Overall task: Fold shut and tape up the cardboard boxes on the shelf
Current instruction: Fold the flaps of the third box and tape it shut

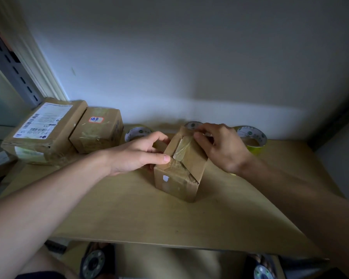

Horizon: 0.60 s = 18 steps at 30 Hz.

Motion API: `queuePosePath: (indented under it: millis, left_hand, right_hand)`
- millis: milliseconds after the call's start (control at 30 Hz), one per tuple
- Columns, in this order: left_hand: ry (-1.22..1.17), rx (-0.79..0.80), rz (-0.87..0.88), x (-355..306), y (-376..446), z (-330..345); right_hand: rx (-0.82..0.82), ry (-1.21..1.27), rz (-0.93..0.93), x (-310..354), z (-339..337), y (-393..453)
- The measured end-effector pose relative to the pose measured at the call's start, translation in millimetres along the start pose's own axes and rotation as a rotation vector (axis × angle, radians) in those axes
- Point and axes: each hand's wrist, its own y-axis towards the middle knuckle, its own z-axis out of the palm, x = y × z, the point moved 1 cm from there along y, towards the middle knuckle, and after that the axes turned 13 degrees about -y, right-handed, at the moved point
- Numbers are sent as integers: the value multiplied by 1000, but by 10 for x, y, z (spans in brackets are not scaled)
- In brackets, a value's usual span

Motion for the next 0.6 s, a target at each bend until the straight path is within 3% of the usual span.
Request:
queuePosePath:
  millis: [67,200,333,600]
  left_hand:
    - [26,15,24,6,11,-8]
    - [78,4,83,18,15,12]
    - [102,6,103,9,7,44]
    - [78,1,89,11,-1,50]
  right_hand:
    - [115,-65,-70,41,-34,-75]
    - [344,-16,17,167,14,-114]
    - [378,64,56,175,17,-76]
    - [277,303,127,81,27,49]
